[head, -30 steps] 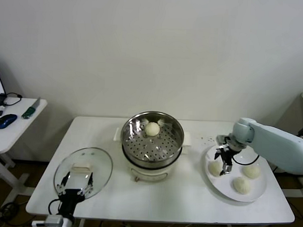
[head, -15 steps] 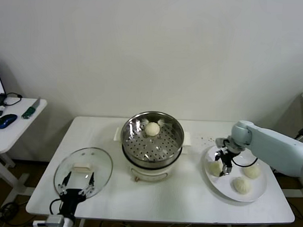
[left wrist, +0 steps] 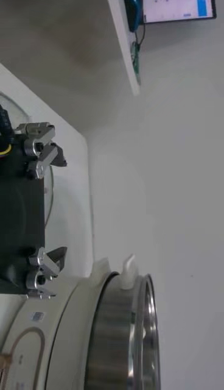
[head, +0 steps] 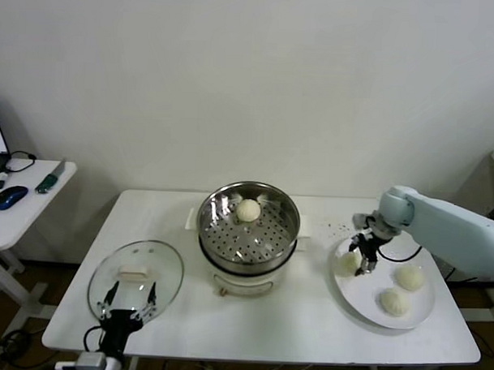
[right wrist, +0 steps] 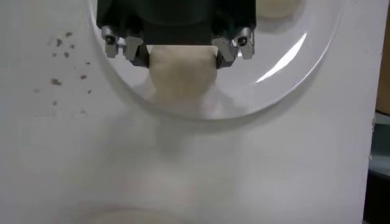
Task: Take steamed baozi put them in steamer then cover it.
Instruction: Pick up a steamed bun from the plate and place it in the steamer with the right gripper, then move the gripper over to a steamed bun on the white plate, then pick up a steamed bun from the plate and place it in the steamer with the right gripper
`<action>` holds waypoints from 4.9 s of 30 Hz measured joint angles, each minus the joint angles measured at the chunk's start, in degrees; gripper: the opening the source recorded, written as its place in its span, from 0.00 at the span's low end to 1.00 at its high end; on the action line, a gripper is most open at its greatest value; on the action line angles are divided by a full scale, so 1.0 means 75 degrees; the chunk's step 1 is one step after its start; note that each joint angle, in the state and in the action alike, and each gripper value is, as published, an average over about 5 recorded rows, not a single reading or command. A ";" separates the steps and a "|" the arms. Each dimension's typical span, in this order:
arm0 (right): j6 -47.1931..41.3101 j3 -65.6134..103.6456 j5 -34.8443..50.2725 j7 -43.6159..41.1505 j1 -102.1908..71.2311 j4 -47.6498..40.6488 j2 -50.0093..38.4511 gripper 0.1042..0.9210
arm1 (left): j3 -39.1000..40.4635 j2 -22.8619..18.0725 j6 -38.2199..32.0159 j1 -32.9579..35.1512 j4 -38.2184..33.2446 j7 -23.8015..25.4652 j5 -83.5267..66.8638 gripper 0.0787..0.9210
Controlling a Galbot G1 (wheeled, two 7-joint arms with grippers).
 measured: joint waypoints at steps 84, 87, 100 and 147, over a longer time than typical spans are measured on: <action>-0.0741 -0.2340 0.3471 0.0422 0.3222 0.1192 0.2483 0.88 | 0.0092 0.0200 0.0200 -0.0047 -0.0189 0.0002 -0.0605 0.88; -0.0699 -0.2442 0.3187 0.0337 0.3372 0.1579 0.1871 0.88 | 0.0094 0.0201 0.0190 -0.0024 -0.0212 0.0002 -0.0602 0.88; -0.0466 -0.2276 0.1177 0.0106 0.2834 0.2636 -0.0734 0.88 | 0.0115 0.0177 0.0290 0.0042 -0.0284 0.0012 -0.0512 0.88; 0.0418 0.1653 -0.2496 -0.0384 -0.2193 0.1395 -0.2003 0.73 | 0.0153 0.0003 0.0582 -0.0099 -0.0100 -0.0234 -0.0030 0.88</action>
